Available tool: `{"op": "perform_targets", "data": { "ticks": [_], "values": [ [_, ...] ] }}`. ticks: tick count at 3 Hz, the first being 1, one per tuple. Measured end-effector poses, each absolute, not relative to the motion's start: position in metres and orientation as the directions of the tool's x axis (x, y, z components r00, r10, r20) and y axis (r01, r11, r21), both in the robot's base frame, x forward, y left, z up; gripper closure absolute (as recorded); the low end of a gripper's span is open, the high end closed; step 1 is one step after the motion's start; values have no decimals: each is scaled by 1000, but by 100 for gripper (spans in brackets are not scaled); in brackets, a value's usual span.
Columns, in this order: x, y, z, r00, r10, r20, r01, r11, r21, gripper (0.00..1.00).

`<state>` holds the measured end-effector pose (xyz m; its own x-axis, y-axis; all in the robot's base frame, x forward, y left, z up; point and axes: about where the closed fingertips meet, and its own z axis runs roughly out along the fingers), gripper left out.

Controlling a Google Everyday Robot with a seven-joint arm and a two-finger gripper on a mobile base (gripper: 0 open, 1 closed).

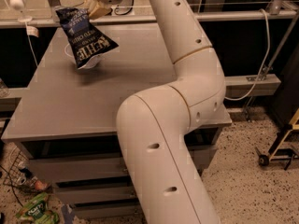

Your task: Place blue chip bag into white bowl

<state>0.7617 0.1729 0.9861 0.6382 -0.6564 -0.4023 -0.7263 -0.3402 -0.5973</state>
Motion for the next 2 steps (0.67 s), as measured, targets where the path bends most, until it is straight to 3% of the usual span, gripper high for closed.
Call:
{"op": "perform_targets", "data": {
  "ticks": [1,2],
  "values": [
    [764,176,983,636,-657,-405,-729,-337,-596,87],
    [766,179,980,636,-655,-408,-729,-336,-597,63]
  ]
}}
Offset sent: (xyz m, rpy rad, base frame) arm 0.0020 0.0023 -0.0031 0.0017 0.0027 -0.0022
